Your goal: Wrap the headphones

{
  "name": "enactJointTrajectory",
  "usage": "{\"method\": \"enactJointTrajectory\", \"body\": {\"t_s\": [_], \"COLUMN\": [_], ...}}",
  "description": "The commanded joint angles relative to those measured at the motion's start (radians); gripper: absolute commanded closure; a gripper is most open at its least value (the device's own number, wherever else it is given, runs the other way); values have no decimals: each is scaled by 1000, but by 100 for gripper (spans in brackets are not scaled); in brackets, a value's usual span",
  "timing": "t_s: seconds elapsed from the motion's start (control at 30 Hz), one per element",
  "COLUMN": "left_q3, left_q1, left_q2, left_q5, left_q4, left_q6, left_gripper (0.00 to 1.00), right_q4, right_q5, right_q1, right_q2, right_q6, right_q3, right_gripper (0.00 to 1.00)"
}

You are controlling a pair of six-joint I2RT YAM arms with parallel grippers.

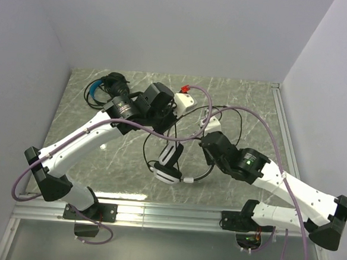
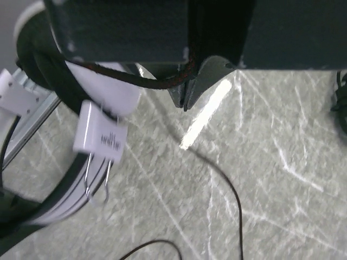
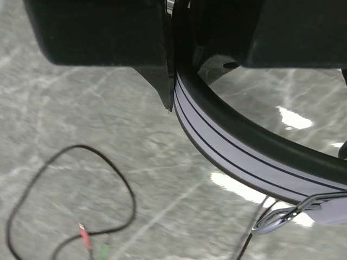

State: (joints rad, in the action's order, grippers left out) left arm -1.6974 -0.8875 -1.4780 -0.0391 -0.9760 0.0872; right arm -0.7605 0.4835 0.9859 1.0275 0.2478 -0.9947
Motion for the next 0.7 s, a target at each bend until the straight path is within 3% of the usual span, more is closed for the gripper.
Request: {"method": "enactJointTrajectory", "body": {"t_s": [0.0, 0.3, 0.5, 0.67], "left_q3": [14, -30, 22, 188], "left_q1": [9, 56, 119, 163], "left_q2": [22, -73, -76, 36], "left_q5": [115, 232, 373, 398], "left_q4": [167, 266, 425, 611], "left_q6": [52, -9, -75, -155], "left_gripper": [94, 94, 94, 91], "right_q4": [90, 124, 127, 89], "right_q5": [-189, -339, -309, -295], "right_q1": [8, 10, 5, -56], "right_q2": [-75, -90, -118, -109], "right_q6": [-25, -31, 10, 47], "right_q3": [-30, -18, -22, -39], "right_gripper": [100, 100, 100, 100]}}
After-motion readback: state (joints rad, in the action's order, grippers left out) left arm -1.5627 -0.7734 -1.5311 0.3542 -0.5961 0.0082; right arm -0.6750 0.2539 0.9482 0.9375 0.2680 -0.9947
